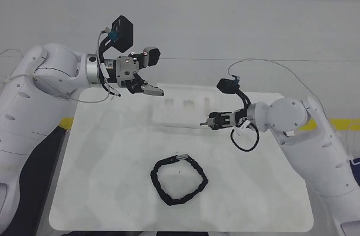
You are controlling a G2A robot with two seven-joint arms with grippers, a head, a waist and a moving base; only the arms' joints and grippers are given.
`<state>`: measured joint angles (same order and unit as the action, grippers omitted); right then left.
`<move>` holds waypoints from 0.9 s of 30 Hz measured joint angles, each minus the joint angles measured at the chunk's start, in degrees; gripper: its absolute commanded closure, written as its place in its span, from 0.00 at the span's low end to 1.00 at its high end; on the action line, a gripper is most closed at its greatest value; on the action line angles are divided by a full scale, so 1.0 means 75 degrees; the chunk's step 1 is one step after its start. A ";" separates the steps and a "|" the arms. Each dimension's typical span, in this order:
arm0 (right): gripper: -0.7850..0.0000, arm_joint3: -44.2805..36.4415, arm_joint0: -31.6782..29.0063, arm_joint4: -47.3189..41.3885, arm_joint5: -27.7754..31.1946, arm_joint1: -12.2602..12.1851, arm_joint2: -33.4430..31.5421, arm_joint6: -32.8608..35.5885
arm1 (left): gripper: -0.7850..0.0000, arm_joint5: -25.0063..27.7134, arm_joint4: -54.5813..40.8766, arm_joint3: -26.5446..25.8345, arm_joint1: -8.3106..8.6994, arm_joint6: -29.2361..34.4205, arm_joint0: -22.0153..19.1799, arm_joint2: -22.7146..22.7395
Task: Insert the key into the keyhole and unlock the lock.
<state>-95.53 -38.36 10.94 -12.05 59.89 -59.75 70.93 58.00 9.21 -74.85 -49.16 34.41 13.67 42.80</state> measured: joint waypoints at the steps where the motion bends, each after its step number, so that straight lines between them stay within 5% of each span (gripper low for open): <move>1: 1.00 -0.0178 -0.0094 -0.0103 0.0052 -0.0035 -0.0163 0.0046 | 0.00 0.0000 0.0000 0.0000 0.0000 0.0000 0.0000 0.0000; 11: 1.00 -0.1437 -0.0804 -0.0735 0.0594 -0.0291 -0.1431 0.0101 | 0.00 0.0000 0.0000 0.0000 0.0000 0.0000 0.0000 0.0000; 27: 1.00 -0.1433 -0.0999 -0.1450 0.0987 -0.0423 -0.2068 -0.0042 | 0.00 0.0000 0.0000 0.0000 0.0000 0.0000 0.0000 0.0000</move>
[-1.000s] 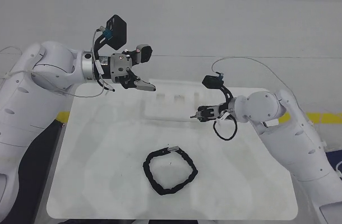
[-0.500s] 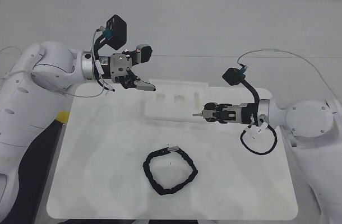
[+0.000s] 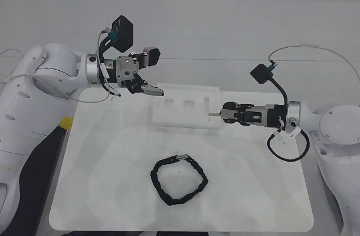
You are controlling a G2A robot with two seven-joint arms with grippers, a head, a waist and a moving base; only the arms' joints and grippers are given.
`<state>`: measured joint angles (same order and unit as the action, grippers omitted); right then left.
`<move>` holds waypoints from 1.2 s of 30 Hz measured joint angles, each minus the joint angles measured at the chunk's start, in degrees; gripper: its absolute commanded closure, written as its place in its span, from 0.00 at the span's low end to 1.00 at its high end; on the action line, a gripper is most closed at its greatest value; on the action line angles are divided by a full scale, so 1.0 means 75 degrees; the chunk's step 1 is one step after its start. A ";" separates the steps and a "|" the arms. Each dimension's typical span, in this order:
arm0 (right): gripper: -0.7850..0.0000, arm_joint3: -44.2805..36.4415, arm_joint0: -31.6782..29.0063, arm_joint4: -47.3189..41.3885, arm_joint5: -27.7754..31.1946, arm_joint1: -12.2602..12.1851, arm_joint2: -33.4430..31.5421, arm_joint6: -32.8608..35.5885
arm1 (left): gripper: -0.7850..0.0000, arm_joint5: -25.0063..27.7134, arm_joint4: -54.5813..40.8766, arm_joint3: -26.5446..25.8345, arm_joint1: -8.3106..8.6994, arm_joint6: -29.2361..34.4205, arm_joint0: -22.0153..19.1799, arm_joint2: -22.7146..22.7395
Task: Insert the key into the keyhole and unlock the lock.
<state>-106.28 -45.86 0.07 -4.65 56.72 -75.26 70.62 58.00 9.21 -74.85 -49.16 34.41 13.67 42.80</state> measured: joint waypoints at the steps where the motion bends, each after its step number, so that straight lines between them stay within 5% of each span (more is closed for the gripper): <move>1: 1.00 -0.0002 0.0001 0.0003 -0.0001 0.0000 0.0001 0.0002 | 0.00 0.0000 0.0000 0.0000 0.0000 0.0000 0.0000 0.0000; 16: 1.00 -0.0004 0.0002 0.0005 0.0000 0.0000 0.0002 0.0004 | 0.00 -0.0275 0.0352 -0.0323 0.0010 -0.0101 0.0190 0.0043; 36: 1.00 -0.0004 0.0002 0.0005 0.0000 0.0000 0.0002 0.0004 | 0.00 -0.0586 0.2695 -0.1402 0.0119 -0.1131 0.2830 -0.0078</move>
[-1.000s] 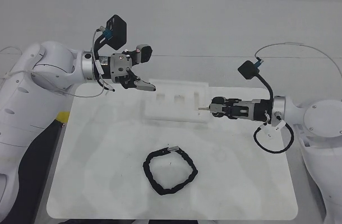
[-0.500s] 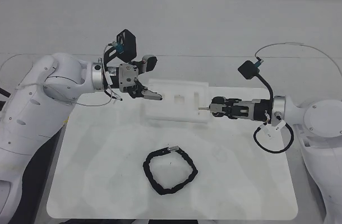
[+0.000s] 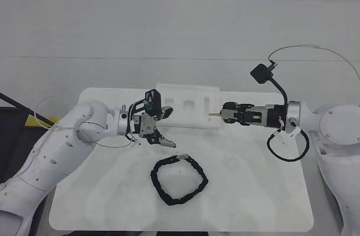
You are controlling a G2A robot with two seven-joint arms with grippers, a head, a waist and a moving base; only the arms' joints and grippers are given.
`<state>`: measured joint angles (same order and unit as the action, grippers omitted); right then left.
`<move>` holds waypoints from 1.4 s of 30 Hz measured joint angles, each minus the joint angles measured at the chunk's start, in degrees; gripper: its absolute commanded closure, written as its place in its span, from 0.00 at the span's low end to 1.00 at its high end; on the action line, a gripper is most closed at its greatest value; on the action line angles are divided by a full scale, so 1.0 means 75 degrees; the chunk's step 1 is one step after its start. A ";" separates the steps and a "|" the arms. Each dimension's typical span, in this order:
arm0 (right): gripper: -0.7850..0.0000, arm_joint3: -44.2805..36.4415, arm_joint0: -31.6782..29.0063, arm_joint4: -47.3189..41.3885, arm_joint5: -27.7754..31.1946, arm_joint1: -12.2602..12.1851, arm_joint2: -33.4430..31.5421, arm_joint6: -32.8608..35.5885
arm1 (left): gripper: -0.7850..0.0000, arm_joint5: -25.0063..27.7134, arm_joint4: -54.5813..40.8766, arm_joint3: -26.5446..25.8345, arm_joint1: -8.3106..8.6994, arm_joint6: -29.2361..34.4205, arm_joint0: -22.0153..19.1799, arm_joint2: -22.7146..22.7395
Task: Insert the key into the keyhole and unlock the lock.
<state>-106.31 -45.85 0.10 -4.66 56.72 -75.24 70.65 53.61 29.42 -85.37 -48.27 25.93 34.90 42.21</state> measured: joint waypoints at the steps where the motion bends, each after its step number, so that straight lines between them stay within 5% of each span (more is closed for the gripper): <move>1: 1.00 0.0000 0.0000 0.0000 0.0000 0.0000 0.0000 0.0000 | 0.00 0.0021 0.0102 0.0009 -0.0017 -0.0014 0.0048 -0.0042; 23: 1.00 0.0000 0.0000 0.0000 0.0000 0.0000 0.0000 0.0000 | 0.00 0.0128 0.2366 0.1036 -0.0801 -0.0910 0.0283 -0.1184; 34: 1.00 0.0000 0.0000 0.0000 0.0000 0.0000 0.0000 0.0000 | 0.00 -0.0063 0.4070 0.1234 -0.0953 -0.2006 0.0627 -0.1213; 42: 1.00 0.0000 0.0000 0.0000 0.0000 0.0000 0.0000 0.0000 | 0.33 -0.0276 0.4947 0.1267 -0.0971 -0.2483 0.0827 -0.1093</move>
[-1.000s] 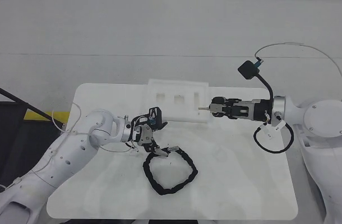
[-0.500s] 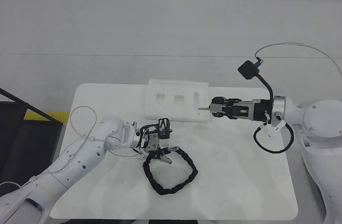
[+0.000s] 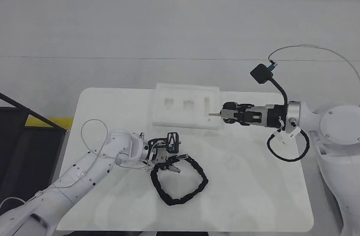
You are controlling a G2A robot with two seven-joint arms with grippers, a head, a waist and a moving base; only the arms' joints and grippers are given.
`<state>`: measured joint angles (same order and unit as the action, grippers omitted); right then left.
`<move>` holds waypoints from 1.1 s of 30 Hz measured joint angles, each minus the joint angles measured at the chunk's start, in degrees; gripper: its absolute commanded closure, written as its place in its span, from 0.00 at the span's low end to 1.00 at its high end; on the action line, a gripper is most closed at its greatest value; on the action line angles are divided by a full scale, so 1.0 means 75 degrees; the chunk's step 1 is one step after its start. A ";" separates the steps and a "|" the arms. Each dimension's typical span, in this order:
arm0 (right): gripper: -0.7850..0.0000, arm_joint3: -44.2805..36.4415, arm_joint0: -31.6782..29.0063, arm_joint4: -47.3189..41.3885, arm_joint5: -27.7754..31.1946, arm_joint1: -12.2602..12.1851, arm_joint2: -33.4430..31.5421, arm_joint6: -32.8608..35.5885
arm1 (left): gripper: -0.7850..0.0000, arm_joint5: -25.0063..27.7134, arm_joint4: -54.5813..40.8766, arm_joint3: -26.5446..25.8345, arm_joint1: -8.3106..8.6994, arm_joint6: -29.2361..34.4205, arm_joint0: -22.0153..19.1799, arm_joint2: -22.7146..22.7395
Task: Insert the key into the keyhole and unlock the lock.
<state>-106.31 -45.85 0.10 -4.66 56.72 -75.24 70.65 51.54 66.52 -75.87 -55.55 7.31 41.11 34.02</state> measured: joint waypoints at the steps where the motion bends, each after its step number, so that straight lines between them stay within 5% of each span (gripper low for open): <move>1: 1.00 0.0000 0.0000 0.0000 0.0000 0.0000 0.0000 0.0000 | 0.38 0.0004 0.0072 -0.0010 0.0002 -0.0039 0.0016 0.0019; 4: 1.00 0.0000 0.0000 0.0000 0.0000 0.0000 0.0000 0.0000 | 0.49 0.0019 0.0295 -0.0047 0.0005 -0.0154 0.0071 0.0077; 15: 1.00 0.0000 0.0000 0.0000 0.0000 0.0000 0.0000 0.0000 | 0.56 -0.0025 0.0851 -0.0044 -0.0081 -0.0356 0.0162 0.0153; 21: 1.00 0.0000 0.0000 0.0000 0.0000 0.0000 0.0000 0.0000 | 0.69 -0.0060 0.1049 0.0019 -0.0191 -0.0406 0.0119 0.0099; 29: 1.00 0.0000 0.0000 0.0000 0.0000 0.0000 0.0000 0.0000 | 0.67 -0.0032 0.1239 0.0200 -0.0302 -0.0386 0.0122 0.0067; 31: 1.00 0.0000 0.0000 0.0000 0.0000 0.0000 0.0000 0.0000 | 0.74 -0.0023 0.1258 0.0223 -0.0316 -0.0371 0.0129 0.0085; 33: 1.00 0.0000 0.0000 0.0000 0.0000 0.0000 0.0000 0.0000 | 1.00 -0.0009 0.1279 0.0242 -0.0331 -0.0350 0.0135 0.0106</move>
<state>-106.31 -45.85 0.10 -4.66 56.72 -75.24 70.65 51.47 76.11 -74.05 -58.03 4.68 42.12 34.82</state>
